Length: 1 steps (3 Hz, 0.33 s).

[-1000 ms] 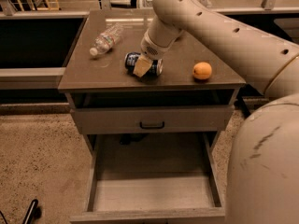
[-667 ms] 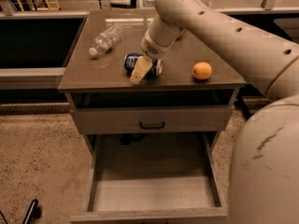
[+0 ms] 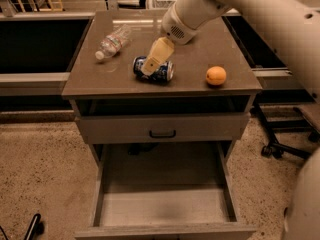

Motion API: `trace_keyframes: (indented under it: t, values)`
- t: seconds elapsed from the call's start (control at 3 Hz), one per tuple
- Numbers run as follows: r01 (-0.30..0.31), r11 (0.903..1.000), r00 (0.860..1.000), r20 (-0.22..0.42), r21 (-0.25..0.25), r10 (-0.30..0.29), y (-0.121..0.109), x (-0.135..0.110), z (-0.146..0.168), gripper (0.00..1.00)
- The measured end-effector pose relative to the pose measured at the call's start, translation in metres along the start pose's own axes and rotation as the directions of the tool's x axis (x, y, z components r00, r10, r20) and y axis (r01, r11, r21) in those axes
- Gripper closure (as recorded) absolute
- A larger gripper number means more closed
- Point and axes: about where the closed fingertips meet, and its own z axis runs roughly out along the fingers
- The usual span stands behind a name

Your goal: Pick pepsi can from middle drawer and place on counter

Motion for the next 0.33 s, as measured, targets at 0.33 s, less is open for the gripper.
trace_keyframes:
  t: [0.33]
  values:
    - [0.000,1.0000,1.000,0.005,0.001,0.000,0.0011,-0.0015,-0.0037,0.00]
